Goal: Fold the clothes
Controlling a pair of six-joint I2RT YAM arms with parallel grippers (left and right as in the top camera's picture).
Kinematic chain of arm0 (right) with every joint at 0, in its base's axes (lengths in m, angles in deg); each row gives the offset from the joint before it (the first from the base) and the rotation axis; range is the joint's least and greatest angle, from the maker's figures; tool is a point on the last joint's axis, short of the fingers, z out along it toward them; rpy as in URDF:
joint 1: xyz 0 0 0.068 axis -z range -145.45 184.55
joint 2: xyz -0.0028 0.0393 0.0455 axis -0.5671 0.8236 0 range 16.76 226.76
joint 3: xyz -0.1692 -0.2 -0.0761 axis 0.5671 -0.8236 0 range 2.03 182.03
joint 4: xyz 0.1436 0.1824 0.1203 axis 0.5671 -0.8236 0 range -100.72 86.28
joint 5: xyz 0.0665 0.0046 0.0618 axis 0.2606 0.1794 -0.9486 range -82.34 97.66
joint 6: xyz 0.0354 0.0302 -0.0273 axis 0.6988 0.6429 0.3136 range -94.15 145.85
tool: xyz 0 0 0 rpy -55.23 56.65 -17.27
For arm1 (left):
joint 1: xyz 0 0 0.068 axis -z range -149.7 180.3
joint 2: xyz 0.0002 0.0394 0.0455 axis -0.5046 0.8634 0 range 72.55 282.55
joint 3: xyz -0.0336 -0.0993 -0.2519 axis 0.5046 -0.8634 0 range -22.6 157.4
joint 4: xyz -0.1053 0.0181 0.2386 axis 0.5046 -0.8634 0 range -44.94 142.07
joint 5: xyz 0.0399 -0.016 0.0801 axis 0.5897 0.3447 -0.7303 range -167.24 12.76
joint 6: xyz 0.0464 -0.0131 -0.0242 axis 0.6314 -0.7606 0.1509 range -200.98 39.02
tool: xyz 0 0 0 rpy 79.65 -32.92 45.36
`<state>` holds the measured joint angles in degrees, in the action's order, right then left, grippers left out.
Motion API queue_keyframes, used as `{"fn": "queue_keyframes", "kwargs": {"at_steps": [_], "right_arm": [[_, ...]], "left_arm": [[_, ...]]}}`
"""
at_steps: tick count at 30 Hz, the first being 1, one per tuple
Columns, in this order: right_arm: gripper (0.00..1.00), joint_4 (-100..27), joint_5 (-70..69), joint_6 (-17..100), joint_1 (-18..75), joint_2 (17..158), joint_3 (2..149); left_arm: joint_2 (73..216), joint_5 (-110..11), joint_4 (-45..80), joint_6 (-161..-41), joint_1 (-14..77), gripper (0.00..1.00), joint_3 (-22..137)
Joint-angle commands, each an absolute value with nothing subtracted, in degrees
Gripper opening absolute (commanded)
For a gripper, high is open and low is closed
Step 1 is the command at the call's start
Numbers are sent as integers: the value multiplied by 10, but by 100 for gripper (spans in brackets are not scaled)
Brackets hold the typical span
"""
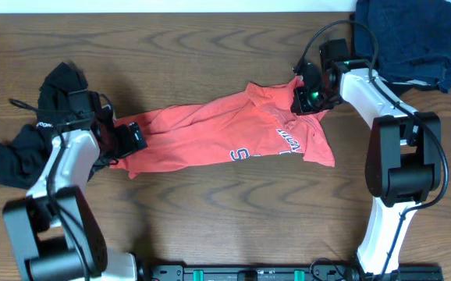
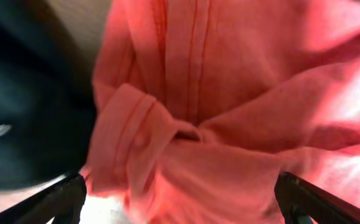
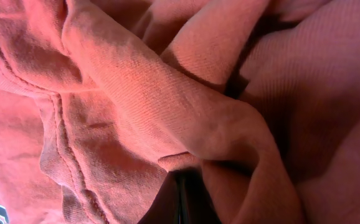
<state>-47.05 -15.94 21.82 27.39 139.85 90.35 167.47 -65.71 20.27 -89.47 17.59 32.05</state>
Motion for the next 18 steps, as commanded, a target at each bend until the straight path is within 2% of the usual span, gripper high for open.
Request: {"fn": "queue_keyframes", "kwargs": {"at_steps": [1,14,16,18], "right_arm": [[1,-468,-165,210,266,1404,901],[1,-463,-161,208,266,1404,901],[1,-463,-159,208,266,1404,901],[1,-464,-155,208,266,1404,901]], "left_arm": [[1705,-628,217,-874,174,98,321],[1778,-629,259,-866,174,100,321],[1793,-629,267,-865,174,79,321],[1808,-632,272,-866,173,51,321]]}}
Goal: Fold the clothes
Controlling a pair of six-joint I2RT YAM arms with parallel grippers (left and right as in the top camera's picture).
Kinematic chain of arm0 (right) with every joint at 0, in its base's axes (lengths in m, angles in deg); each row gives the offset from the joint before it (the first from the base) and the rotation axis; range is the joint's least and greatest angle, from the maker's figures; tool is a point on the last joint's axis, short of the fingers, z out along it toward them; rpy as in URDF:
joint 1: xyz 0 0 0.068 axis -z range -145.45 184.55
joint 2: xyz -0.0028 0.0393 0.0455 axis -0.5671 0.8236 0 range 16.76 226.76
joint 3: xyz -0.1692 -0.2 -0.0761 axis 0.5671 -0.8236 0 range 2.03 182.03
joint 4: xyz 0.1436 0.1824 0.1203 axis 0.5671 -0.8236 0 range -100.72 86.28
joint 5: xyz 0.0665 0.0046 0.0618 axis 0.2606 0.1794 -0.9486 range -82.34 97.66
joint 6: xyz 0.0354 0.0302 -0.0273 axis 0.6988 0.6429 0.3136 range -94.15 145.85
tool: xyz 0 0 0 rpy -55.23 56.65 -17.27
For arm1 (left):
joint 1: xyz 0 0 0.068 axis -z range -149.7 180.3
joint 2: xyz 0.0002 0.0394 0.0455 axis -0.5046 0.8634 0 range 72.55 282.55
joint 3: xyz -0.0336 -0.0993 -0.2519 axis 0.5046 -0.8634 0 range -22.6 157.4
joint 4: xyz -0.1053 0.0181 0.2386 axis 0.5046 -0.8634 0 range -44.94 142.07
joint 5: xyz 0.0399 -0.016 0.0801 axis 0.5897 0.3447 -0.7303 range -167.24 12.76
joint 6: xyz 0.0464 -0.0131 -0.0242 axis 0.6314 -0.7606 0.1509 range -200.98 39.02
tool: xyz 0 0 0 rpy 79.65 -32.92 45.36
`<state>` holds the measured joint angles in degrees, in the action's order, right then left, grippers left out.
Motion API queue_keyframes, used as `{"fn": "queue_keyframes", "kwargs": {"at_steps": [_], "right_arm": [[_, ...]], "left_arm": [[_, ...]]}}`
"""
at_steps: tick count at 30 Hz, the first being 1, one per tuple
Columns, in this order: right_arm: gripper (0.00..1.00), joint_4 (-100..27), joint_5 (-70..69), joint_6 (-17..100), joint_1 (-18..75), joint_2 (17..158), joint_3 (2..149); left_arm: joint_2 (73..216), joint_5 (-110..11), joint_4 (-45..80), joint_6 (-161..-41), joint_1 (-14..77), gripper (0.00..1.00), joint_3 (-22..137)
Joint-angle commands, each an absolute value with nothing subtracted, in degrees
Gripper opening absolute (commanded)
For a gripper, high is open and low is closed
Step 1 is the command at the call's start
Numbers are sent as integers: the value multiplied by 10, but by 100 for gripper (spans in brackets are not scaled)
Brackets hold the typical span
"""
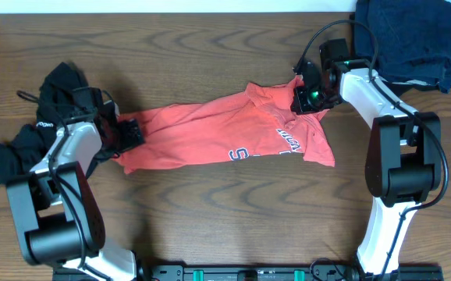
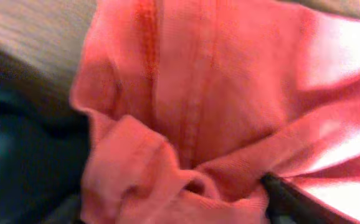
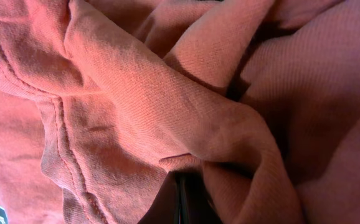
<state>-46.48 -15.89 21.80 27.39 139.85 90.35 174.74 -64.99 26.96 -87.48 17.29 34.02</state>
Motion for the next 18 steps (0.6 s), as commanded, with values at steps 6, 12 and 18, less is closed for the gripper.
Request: {"fn": "queue_keyframes", "kwargs": {"at_steps": [6,12,18], "right_arm": [[1,-468,-155,208,266,1404,901],[1,-476,-155,208,266,1404,901],[1,-477,-155,208,266,1404,901]], "left_arm": [[1806,-646,273,-866,173,6,322],[1750,-651,256,-865,171,6,327],[1709,-710,247,-865,167,65,327]]}}
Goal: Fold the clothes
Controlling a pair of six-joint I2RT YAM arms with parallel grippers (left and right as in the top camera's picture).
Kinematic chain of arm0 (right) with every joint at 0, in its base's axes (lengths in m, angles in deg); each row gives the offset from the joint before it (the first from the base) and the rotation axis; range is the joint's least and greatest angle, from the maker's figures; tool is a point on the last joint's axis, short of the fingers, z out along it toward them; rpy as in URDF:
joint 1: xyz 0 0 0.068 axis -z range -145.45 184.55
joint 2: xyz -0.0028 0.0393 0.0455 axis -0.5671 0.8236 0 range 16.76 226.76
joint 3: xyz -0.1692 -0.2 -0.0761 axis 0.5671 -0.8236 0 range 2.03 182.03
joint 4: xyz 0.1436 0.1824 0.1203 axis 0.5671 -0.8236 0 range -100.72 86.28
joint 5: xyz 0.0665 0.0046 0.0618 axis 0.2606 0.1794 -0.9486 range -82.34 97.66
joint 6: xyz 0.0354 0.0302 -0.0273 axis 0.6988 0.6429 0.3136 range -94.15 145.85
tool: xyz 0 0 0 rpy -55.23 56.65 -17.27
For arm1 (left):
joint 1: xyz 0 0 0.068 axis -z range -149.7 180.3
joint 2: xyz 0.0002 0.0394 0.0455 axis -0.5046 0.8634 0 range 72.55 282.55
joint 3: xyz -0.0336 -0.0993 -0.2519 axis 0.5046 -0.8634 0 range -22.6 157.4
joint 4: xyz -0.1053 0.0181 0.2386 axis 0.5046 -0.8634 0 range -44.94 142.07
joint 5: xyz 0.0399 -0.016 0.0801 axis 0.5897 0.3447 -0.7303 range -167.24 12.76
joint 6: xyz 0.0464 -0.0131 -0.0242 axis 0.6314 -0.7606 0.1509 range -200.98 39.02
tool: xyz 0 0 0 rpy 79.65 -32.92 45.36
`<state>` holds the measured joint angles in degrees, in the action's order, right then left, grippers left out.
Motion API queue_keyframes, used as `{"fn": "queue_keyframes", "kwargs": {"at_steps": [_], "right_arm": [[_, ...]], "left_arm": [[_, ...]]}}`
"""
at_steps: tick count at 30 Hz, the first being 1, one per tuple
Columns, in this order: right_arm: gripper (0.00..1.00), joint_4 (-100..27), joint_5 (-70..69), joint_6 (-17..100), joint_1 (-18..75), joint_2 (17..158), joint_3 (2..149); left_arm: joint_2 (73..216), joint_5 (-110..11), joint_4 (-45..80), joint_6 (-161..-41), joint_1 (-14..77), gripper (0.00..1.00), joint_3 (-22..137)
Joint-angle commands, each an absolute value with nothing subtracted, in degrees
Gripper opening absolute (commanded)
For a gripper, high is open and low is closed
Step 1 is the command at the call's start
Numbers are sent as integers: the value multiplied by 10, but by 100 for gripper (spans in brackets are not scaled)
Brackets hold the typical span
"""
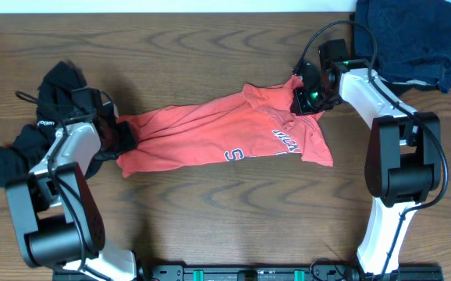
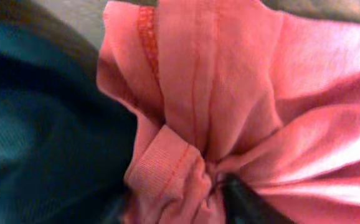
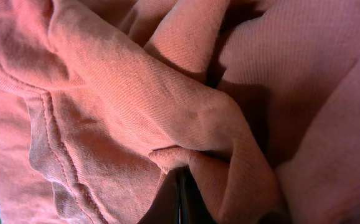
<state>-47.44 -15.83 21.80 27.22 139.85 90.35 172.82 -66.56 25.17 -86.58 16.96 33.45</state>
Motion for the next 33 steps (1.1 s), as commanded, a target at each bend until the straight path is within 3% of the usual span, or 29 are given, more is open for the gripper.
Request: {"fn": "queue_keyframes", "kwargs": {"at_steps": [1,8,25,33], "right_arm": [[1,-477,-155,208,266,1404,901],[1,-479,-153,208,266,1404,901],[4,-478,-146,204,267,1404,901],[6,-479,-146,204,267,1404,901]], "left_arm": [[1709,-724,245,-865,165,67,327],[1709,-745,239,-863,122,82,327],[1709,-714,269,-859,24,88,327],[1709,-568,256,-823,24,88,327]]}}
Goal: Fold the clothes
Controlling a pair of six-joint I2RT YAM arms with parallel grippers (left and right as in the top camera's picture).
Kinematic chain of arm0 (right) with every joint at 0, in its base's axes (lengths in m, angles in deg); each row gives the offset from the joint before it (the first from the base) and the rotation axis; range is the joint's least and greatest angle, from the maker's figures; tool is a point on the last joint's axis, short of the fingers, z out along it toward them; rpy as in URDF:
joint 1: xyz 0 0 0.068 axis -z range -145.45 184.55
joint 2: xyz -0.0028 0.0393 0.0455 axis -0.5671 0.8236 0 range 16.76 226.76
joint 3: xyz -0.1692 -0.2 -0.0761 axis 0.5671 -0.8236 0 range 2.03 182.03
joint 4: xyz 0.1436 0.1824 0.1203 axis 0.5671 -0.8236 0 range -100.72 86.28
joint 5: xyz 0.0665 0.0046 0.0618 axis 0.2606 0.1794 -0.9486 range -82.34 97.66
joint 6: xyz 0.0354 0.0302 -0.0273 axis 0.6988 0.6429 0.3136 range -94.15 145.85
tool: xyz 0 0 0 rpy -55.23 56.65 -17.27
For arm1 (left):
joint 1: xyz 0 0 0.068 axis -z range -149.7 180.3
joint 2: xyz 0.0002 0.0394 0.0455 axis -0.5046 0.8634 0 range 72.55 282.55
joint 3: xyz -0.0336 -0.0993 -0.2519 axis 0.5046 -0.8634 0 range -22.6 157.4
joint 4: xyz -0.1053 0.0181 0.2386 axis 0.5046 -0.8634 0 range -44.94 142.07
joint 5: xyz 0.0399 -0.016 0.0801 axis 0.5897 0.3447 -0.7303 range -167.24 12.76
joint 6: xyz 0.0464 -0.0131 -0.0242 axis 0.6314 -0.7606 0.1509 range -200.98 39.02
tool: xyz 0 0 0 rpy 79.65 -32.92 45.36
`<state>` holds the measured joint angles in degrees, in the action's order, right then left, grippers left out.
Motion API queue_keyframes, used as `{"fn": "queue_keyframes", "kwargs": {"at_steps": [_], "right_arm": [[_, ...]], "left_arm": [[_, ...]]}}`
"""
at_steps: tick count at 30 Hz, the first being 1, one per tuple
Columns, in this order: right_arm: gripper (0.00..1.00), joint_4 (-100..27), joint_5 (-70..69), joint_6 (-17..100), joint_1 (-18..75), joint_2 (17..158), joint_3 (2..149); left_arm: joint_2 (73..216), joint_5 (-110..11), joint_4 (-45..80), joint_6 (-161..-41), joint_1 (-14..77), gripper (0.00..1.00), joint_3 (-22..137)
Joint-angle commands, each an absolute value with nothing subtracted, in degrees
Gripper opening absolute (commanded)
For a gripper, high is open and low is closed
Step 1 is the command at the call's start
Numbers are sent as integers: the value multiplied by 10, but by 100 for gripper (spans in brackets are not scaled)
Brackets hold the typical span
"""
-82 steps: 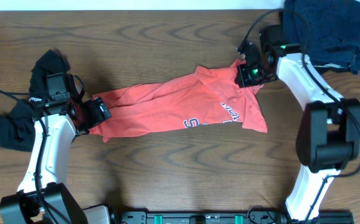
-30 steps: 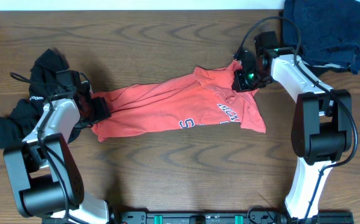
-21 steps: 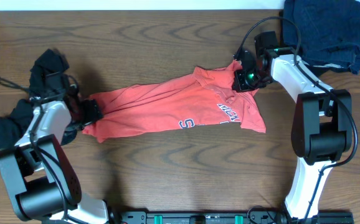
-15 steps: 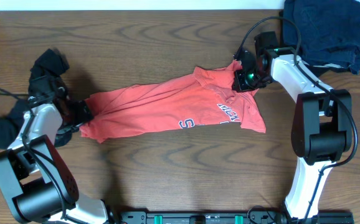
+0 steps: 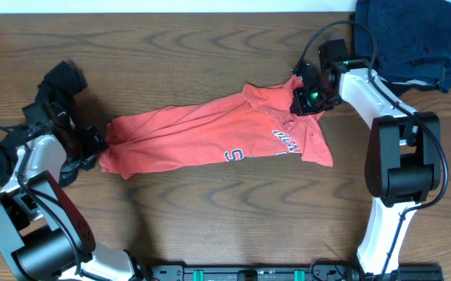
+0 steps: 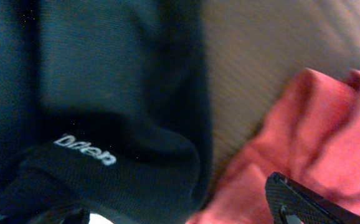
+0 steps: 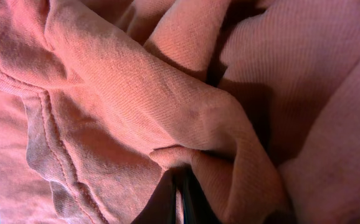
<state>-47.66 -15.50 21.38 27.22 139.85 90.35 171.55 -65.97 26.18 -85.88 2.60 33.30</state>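
A red shirt (image 5: pixel 210 133) with white lettering lies stretched across the middle of the wooden table. My right gripper (image 5: pixel 303 100) is at its upper right end, near the collar. In the right wrist view that gripper (image 7: pixel 183 190) is shut on a raised fold of the red fabric (image 7: pixel 136 93). My left gripper (image 5: pixel 87 143) sits just off the shirt's left end, against a black garment. In the left wrist view it (image 6: pixel 180 214) is open, with nothing between its fingers. The shirt's edge (image 6: pixel 304 143) lies by the right finger (image 6: pixel 295 202).
The black garment (image 5: pixel 54 86) with small white lettering (image 6: pixel 93 93) is bunched at the left edge under my left arm. A dark blue pile of clothes (image 5: pixel 413 35) lies at the back right corner. Bare wood (image 5: pixel 210 211) shows in front of the shirt.
My left gripper has let go of the shirt's left end and now stands open a little further left, over the black garment. The shirt's left end lies further left. The right gripper keeps its hold.
First my left gripper stood open around the shirt's bunched left end. Then its fingers were closer together, and then shut on that end. Now it is open and off the shirt, which reaches further left. My right gripper stayed shut on the fold near the collar throughout.
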Motion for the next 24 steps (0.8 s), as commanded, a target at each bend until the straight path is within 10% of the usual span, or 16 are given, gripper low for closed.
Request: {"fn": "queue_keyframes", "kwargs": {"at_steps": [1,24], "right_arm": [[6,-479,-146,204,267,1404,901],[10,-472,-146,204,266,1404,901]], "left_arm": [[1709,-535,254,-810,24,88,327],[1744,-470,215,-677,32,91,320]]}}
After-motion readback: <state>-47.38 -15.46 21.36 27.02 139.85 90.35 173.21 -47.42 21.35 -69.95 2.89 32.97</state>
